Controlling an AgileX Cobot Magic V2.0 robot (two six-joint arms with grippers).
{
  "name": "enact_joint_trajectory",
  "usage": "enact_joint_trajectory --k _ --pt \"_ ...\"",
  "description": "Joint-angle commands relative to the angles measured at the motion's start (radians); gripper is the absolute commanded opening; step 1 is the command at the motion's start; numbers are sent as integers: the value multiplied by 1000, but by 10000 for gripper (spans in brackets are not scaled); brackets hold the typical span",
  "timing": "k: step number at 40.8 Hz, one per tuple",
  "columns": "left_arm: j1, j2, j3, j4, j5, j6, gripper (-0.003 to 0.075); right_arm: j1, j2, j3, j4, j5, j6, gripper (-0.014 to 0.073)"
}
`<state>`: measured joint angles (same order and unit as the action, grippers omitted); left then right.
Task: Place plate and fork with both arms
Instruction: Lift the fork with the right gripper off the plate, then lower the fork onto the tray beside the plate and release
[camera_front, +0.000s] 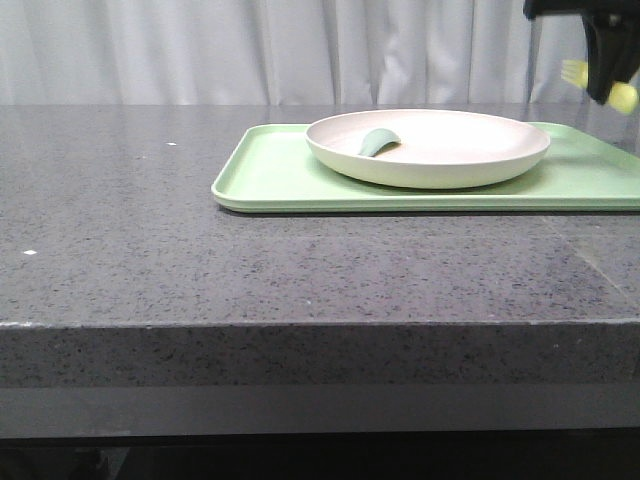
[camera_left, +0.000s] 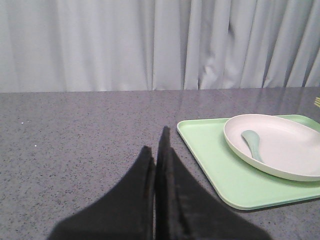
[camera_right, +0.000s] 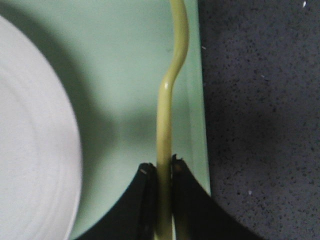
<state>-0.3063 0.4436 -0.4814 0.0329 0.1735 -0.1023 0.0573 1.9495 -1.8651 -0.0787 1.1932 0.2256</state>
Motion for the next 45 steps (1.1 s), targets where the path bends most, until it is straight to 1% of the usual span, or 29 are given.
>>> enact_joint_trajectory --k 1,6,12,14,17,19,21,23,25,33,36,40,44,45 --pt "-3 4 -27 -6 -86 -4 -18 -10 -16 -19 -16 -2 -31 -40" --pt "-3 4 -27 -6 -88 -4 -18 -10 15 -19 26 0 -67 -40" --pt "-3 4 -27 -6 -88 -4 -18 -10 38 -19 47 3 -69 -26" --pt "-3 4 -27 -6 -88 -4 -18 -10 42 -19 47 4 -69 11" --pt "-3 4 -27 -6 -88 -4 -18 -10 42 -19 47 5 -69 104" --pt "-3 4 -27 -6 -88 -4 -18 -10 41 -21 47 7 -69 192" --pt "-3 4 -27 -6 -88 -4 -18 -10 38 -28 47 24 -69 259" --pt "-3 4 -27 -6 -88 -4 -18 -10 35 -44 47 49 -73 303" --pt "-3 4 -27 -6 -88 -4 -18 -10 25 -65 47 75 -73 320" --pt "-3 4 -27 -6 -88 -4 -18 -10 -102 -94 47 74 -73 309" --pt "-3 4 -27 -6 -88 -4 -18 -10 -151 -94 47 74 -73 267" --pt "-3 4 -27 -6 -88 -4 -18 -10 -201 -94 47 83 -73 147" --pt "-3 4 -27 -6 -88 -4 -18 -10 -242 -91 47 87 -74 -12" --pt "-3 4 -27 -6 -88 -4 -18 -10 -253 -91 47 92 -74 -40"
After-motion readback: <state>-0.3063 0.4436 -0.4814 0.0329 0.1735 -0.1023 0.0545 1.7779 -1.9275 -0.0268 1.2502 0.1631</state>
